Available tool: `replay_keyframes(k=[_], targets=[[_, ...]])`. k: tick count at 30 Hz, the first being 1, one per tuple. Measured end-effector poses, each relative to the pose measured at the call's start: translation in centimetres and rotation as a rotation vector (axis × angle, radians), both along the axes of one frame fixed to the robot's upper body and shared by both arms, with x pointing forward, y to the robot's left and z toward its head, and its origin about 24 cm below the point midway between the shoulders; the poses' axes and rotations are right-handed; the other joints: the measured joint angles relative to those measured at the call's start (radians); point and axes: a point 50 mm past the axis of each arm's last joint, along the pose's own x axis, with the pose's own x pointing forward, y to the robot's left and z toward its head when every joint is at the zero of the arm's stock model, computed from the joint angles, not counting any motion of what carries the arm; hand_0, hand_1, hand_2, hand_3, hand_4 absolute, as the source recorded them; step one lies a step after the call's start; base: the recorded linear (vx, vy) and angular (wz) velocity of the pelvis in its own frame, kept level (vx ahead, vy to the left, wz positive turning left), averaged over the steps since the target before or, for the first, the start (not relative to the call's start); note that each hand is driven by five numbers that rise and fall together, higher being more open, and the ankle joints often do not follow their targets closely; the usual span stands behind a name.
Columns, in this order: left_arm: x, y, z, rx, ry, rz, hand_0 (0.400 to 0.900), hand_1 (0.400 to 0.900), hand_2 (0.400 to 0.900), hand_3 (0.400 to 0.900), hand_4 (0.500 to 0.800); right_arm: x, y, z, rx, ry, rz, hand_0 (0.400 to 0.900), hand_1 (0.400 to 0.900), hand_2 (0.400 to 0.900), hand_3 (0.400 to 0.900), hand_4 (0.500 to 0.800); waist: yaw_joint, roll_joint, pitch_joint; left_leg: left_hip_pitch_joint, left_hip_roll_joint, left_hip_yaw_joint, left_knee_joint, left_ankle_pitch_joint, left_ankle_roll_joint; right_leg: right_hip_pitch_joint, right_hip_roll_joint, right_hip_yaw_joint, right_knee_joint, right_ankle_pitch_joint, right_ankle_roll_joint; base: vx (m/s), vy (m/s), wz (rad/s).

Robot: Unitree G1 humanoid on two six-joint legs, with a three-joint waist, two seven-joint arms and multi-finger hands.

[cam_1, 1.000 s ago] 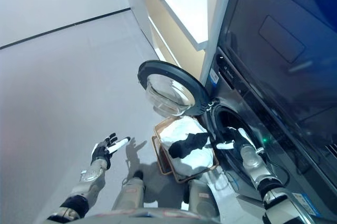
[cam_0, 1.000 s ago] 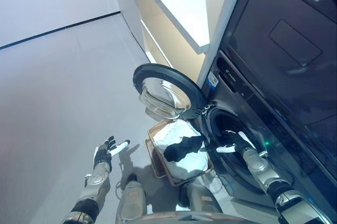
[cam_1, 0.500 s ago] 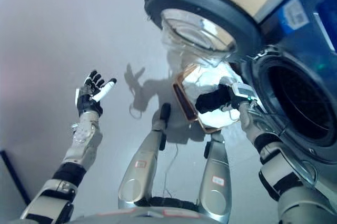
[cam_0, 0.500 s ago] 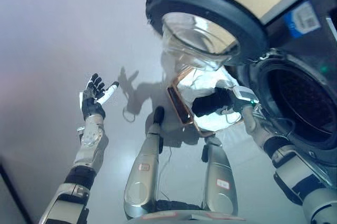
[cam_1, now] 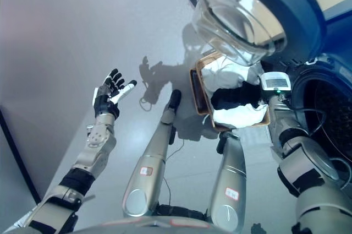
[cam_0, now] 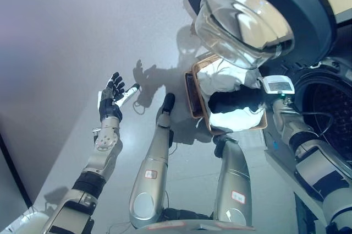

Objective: Put the clothes in the basket into the washing machine.

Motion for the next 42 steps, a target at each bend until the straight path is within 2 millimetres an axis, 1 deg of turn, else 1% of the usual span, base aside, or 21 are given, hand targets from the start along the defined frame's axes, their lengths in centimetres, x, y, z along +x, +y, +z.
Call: replay_keyframes(k=[4, 6, 9, 10, 12, 13, 15, 16, 18, 21, 23, 28, 29, 30, 31, 34, 38, 42], targets=[[0.0, 0.4, 0.1, -0.003, 0.0, 0.007, 0.9, 0.9, 0.9, 0.9, 0.8, -0.2, -0.8, 0.4, -0.052, 0.006, -0.013, 0.9, 0.9, 0.9, 0.9, 0.8, 0.004, 0.001, 0.0, -0.057, -0.005, -0.004, 0.017, 0.008, -0.004, -0.071, -0.005, 0.004, 0.046, -0.008, -0.011, -0.03, -0.007, 0.08], [0.0, 0.3, 0.5, -0.005, -0.014, 0.0, 0.9, 0.9, 0.9, 0.9, 0.8, -0.2, -1.1, 0.7, -0.069, 0.008, -0.012, 0.9, 0.9, 0.9, 0.9, 0.8, 0.001, 0.001, 0.0, -0.091, -0.016, -0.009, 0.038, 0.009, -0.004, -0.11, -0.016, 0.004, 0.081, -0.018, -0.016, -0.04, -0.003, 0.08], [0.2, -0.1, 1.5, -0.01, -0.056, -0.023, 0.9, 0.9, 0.9, 0.9, 0.8, -0.2, -1.4, 1.1, -0.082, 0.008, -0.015, 0.9, 0.9, 0.9, 0.9, 0.8, 0.003, 0.002, 0.001, -0.15, -0.025, -0.012, 0.079, 0.01, -0.009, -0.165, -0.025, 0.007, 0.128, -0.031, -0.017, 0.02, -0.017, 0.09], [0.3, -0.2, 1.7, -0.012, -0.066, -0.028, 0.9, 0.9, 0.9, 0.9, 0.8, -0.2, -1.4, 1.1, -0.086, 0.009, -0.016, 0.9, 0.9, 0.9, 0.9, 0.8, 0.001, 0.001, 0.001, -0.163, -0.033, -0.015, 0.097, -0.005, -0.01, -0.178, -0.035, 0.007, 0.155, -0.047, -0.02, 0.04, -0.037, 0.15], [0.2, -0.3, 2.5, -0.011, -0.098, -0.04, 0.9, 0.9, 0.9, 0.9, 0.8, -0.1, -1.5, 1.4, -0.09, 0.006, -0.013, 0.9, 0.9, 0.9, 0.9, 0.8, 0.002, 0.002, 0.001, -0.198, -0.044, -0.015, 0.135, -0.009, -0.006, -0.215, -0.043, 0.014, 0.193, -0.057, -0.02, -0.03, 0.013, 0.07], [0.2, -0.4, 3.2, -0.01, -0.125, -0.052, 0.9, 0.9, 0.9, 0.9, 0.8, 0.0, -1.6, 1.9, -0.095, -0.005, -0.013, 0.9, 0.9, 0.9, 0.9, 0.8, 0.001, 0.002, 0.001, -0.223, -0.052, -0.013, 0.157, -0.014, -0.006, -0.242, -0.052, 0.017, 0.221, -0.067, -0.022, 0.0, 0.0, 0.0], [0.4, -0.5, 4.0, -0.011, -0.155, -0.061, 0.9, 0.9, 0.9, 0.9, 0.8, 0.4, -1.5, 2.5, -0.096, -0.022, -0.012, 0.9, 0.9, 0.9, 0.9, 0.8, 0.009, 0.002, 0.001, -0.27, -0.056, -0.008, 0.197, -0.024, -0.009, -0.29, -0.054, 0.029, 0.257, -0.075, -0.022, 0.0, 0.0, 0.0], [0.5, -0.6, 4.1, -0.011, -0.157, -0.063, 0.9, 0.9, 0.9, 0.9, 0.8, 0.5, -1.4, 2.7, -0.097, -0.027, -0.011, 0.9, 0.9, 0.9, 0.9, 0.8, 0.01, 0.003, 0.002, -0.287, -0.059, -0.004, 0.218, -0.029, -0.006, -0.307, -0.055, 0.036, 0.274, -0.078, -0.023, -0.01, 0.006, 0.04], [0.5, -0.6, 4.1, -0.012, -0.158, -0.064, 0.9, 0.9, 0.9, 0.9, 0.8, 0.6, -1.5, 3.2, -0.1, -0.039, -0.012, 0.9, 0.9, 0.9, 0.9, 0.8, 0.011, 0.004, 0.002, -0.309, -0.068, 0.001, 0.239, -0.037, -0.012, -0.335, -0.062, 0.05, 0.299, -0.082, -0.019, -0.01, 0.011, 0.08], [0.5, -0.7, 4.4, -0.013, -0.168, -0.068, 0.9, 0.9, 0.9, 0.9, 0.8, 0.6, -2.1, 3.9, -0.116, -0.054, -0.026, 0.9, 0.9, 0.9, 0.9, 0.8, 0.013, 0.005, 0.003, -0.35, -0.084, 0.004, 0.268, -0.04, -0.01, -0.382, -0.075, 0.067, 0.337, -0.088, -0.014, -0.01, 0.012, 0.06], [0.4, -0.8, 4.5, -0.014, -0.176, -0.073, 0.9, 0.9, 0.9, 0.9, 0.8, 0.5, -2.4, 4.3, -0.123, -0.066, -0.031, 0.9, 0.9, 0.9, 0.9, 0.8, 0.014, 0.005, 0.003, -0.373, -0.091, 0.005, 0.279, -0.04, -0.009, -0.404, -0.085, 0.067, 0.352, -0.088, -0.014, -0.01, 0.001, 0.09], [0.3, -0.8, 5.0, -0.008, -0.193, -0.081, 0.9, 0.9, 0.9, 0.9, 0.8, 0.5, -2.9, 5.2, -0.12, -0.093, -0.048, 0.9, 0.9, 0.9, 0.9, 0.8, 0.02, 0.006, 0.003, -0.415, -0.103, 0.001, 0.305, -0.04, -0.009, -0.444, -0.094, 0.072, 0.377, -0.091, -0.009, 0.0, 0.0, 0.05], [0.3, -0.7, 5.0, -0.004, -0.194, -0.081, 0.9, 0.9, 0.9, 0.9, 0.8, 0.6, -2.9, 5.5, -0.121, -0.099, -0.049, 0.718, 0.718, 0.718, 0.718, 0.691, 0.02, 0.006, 0.003, -0.422, -0.104, 0.002, 0.308, -0.04, -0.009, -0.453, -0.094, 0.074, 0.382, -0.093, -0.005, 0.01, -0.011, 0.03], [0.3, -0.7, 5.1, -0.002, -0.196, -0.081, 0.9, 0.9, 0.9, 0.9, 0.8, 0.7, -3.0, 5.6, -0.122, -0.103, -0.051, 0.41, 0.41, 0.41, 0.41, 0.506, 0.02, 0.006, 0.003, -0.428, -0.105, 0.003, 0.311, -0.04, -0.009, -0.459, -0.095, 0.076, 0.386, -0.094, -0.005, 0.0, 0.0, 0.0], [0.2, -0.7, 5.1, -0.002, -0.196, -0.082, 0.9, 0.9, 0.9, 0.9, 0.8, 0.7, -2.9, 5.8, -0.119, -0.109, -0.051, 0.4, 0.4, 0.4, 0.4, 0.5, 0.02, 0.006, 0.003, -0.432, -0.105, 0.004, 0.314, -0.04, -0.009, -0.464, -0.095, 0.077, 0.389, -0.095, -0.006, 0.0, 0.0, 0.0], [0.2, -0.7, 5.2, -0.003, -0.201, -0.084, 0.9, 0.9, 0.9, 0.9, 0.8, 0.8, -2.9, 6.0, -0.105, -0.133, -0.054, 0.4, 0.4, 0.4, 0.4, 0.5, 0.02, 0.006, 0.003, -0.433, -0.105, 0.005, 0.315, -0.04, -0.009, -0.466, -0.096, 0.078, 0.39, -0.094, -0.007, 0.0, 0.0, 0.0], [0.2, -0.9, 5.5, -0.006, -0.214, -0.091, 0.9, 0.9, 0.9, 0.9, 0.8, 1.3, -2.6, 7.2, -0.09, -0.174, -0.049, 0.4, 0.4, 0.4, 0.4, 0.5, 0.021, 0.006, 0.003, -0.433, -0.106, 0.007, 0.314, -0.04, -0.008, -0.469, -0.096, 0.081, 0.39, -0.094, -0.008, 0.0, -0.001, -0.01], [0.2, -0.9, 5.5, -0.006, -0.215, -0.091, 0.9, 0.9, 0.9, 0.9, 0.8, 1.3, -2.5, 6.9, -0.052, -0.182, -0.06, 0.4, 0.4, 0.4, 0.4, 0.5, 0.025, 0.006, 0.003, -0.433, -0.106, 0.009, 0.312, -0.042, -0.006, -0.468, -0.097, 0.082, 0.388, -0.095, -0.009, 0.0, -0.002, -0.01]])
